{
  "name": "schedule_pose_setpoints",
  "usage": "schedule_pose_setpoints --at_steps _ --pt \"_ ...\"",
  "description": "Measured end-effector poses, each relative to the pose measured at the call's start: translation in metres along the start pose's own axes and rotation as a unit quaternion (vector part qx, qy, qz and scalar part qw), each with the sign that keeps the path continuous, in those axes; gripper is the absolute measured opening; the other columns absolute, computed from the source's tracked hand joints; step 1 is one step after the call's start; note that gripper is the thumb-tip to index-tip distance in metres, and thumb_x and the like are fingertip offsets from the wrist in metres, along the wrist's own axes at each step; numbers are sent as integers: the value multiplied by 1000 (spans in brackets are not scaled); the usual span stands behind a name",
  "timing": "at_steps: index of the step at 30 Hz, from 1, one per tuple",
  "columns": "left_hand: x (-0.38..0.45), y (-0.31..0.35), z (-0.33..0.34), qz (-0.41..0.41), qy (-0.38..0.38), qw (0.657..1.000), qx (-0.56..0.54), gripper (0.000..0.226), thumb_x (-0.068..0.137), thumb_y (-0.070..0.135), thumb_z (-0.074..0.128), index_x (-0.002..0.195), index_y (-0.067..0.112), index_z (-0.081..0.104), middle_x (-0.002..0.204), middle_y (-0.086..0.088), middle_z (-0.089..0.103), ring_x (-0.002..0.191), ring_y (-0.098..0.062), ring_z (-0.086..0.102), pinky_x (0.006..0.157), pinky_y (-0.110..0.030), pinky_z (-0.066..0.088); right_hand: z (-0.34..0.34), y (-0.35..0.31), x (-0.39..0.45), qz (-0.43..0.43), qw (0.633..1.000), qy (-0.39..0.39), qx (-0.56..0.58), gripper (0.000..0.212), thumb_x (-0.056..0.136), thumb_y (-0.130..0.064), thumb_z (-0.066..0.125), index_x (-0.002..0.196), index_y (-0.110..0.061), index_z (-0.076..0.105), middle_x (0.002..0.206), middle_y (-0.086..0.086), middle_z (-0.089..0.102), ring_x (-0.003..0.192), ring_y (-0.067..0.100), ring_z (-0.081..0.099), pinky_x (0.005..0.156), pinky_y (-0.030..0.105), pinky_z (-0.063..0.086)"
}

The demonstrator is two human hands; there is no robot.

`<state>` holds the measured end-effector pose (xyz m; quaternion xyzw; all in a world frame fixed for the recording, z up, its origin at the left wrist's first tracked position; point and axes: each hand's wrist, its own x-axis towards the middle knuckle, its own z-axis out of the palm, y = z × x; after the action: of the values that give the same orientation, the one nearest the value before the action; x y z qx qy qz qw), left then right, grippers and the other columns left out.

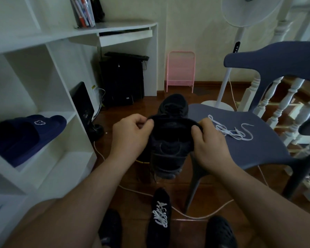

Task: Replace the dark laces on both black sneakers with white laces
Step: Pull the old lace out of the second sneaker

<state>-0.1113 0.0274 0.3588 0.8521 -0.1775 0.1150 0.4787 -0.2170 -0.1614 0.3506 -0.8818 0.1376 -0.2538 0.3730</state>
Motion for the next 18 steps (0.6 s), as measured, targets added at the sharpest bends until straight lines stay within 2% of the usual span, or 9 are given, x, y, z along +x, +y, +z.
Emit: schedule_pose_setpoints --at_steps 2,4,6,8,9,11,13,15,18 --pt "4 2 3 -47 44 995 -75 23 97 37 70 76 28 72 71 10 68 71 3 64 56 -12 42 2 -3 4 62 997 24 50 29 109 -30 44 86 -12 44 73 5 48 60 9 43 52 28 31" --pt "1 5 9 -78 45 985 -146 25 98 34 70 75 24 71 71 7 69 68 -3 67 60 -21 49 6 -4 8 104 990 33 91 28 108 -29 45 86 -11 44 75 3 47 62 9 39 57 32 33" --pt "-4 6 14 -64 14 989 -132 27 99 33 69 74 25 68 67 7 65 64 -2 63 56 -17 46 7 -2 10 113 990 8 87 27 106 -30 48 86 -12 46 76 3 49 66 13 43 60 37 35" --pt "-9 2 15 -19 -3 998 -67 29 100 34 67 72 26 64 64 10 57 60 -1 57 51 -13 38 5 0 11 103 993 -33 53 16 102 -32 54 97 -17 54 86 0 59 76 13 53 65 36 42" --pt "-9 0 14 0 -5 999 -43 30 100 35 67 71 27 62 63 10 55 58 -2 54 50 -14 36 4 -1 11 95 993 -41 53 11 100 -31 58 106 -22 57 97 -5 61 84 10 57 68 32 46" --pt "-8 -4 14 34 -7 999 -3 32 99 41 65 70 28 59 64 9 55 59 -6 53 52 -26 41 2 -8 9 53 997 -19 61 23 96 -28 61 119 -31 58 113 -13 57 97 1 56 76 25 45" --pt "-9 -6 14 65 -7 997 38 32 99 43 64 71 30 58 69 8 56 64 -7 55 55 -35 48 1 -13 9 -30 999 11 21 24 95 -26 62 117 -34 64 114 -17 55 100 -1 53 83 21 43" --pt "-11 -3 13 99 1 993 67 29 99 43 64 73 30 59 73 9 57 67 -6 55 57 -39 51 3 -15 7 -99 994 20 -41 24 96 -28 65 119 -29 71 116 -15 56 105 1 52 88 21 45" --pt "-17 2 14 130 -4 989 73 29 99 45 65 75 30 61 73 11 57 68 -5 55 56 -39 51 11 -12 9 -134 985 12 -107 28 95 -32 69 122 -25 72 117 -8 59 110 9 54 92 21 38"
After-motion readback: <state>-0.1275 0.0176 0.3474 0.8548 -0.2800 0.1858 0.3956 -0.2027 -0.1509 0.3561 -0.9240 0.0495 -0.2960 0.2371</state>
